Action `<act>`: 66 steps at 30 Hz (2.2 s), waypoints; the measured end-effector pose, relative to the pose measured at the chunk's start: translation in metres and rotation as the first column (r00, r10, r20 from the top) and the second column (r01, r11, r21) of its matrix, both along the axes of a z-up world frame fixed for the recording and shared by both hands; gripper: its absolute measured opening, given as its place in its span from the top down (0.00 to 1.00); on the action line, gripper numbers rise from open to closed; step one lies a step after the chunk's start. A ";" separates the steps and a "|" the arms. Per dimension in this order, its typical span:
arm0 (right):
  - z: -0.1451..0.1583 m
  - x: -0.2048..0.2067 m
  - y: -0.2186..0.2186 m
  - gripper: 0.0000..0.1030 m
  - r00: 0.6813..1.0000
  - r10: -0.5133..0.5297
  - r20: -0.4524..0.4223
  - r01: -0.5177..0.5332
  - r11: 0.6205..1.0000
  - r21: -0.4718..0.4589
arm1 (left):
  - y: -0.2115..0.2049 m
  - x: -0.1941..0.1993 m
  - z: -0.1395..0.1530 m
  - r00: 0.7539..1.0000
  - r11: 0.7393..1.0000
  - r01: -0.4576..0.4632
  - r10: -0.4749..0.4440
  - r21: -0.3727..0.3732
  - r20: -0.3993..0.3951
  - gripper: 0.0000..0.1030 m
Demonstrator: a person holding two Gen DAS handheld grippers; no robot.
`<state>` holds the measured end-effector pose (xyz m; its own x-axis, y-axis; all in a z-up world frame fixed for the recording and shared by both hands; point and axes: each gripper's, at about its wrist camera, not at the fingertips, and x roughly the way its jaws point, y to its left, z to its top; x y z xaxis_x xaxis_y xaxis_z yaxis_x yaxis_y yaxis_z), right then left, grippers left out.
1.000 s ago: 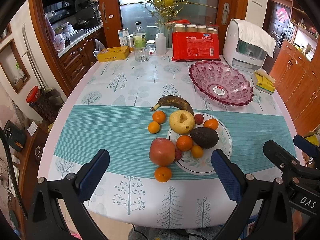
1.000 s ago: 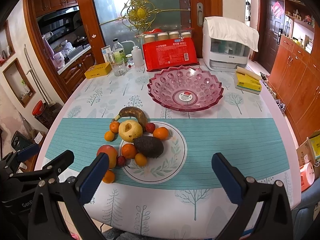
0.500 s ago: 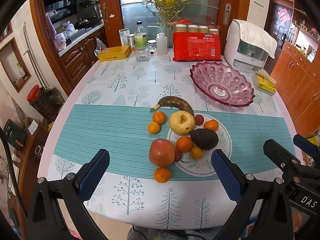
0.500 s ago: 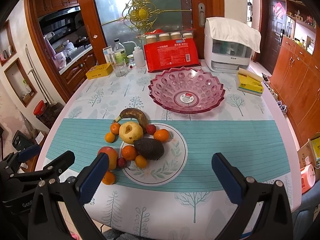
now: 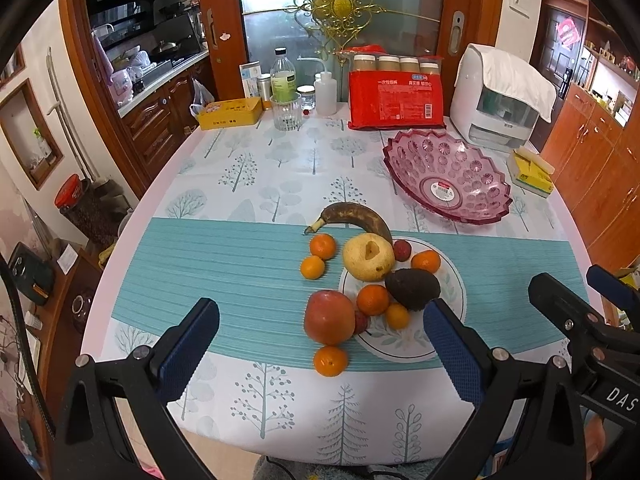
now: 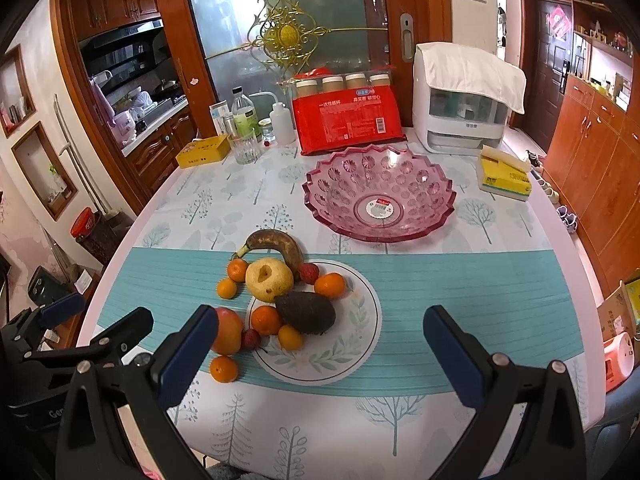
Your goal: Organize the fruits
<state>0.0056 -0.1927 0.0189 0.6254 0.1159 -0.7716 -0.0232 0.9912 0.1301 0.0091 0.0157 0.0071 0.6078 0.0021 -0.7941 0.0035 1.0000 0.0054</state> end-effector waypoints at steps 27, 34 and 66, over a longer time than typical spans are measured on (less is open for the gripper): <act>-0.030 0.045 0.027 0.00 0.995 -0.035 -0.089 0.038 0.999 0.032 | 0.028 0.062 -0.018 0.990 0.986 0.129 -0.123 0.103 -0.068 0.01; -0.053 0.059 0.032 0.01 0.985 -0.080 -0.155 0.086 0.996 0.033 | 0.030 0.098 -0.042 0.974 0.978 0.195 -0.184 0.076 -0.131 0.01; -0.195 0.102 -0.018 0.13 0.777 -0.266 -0.571 0.512 0.795 0.326 | -0.044 0.200 -0.166 0.723 0.769 0.638 -0.613 -0.035 -0.319 0.01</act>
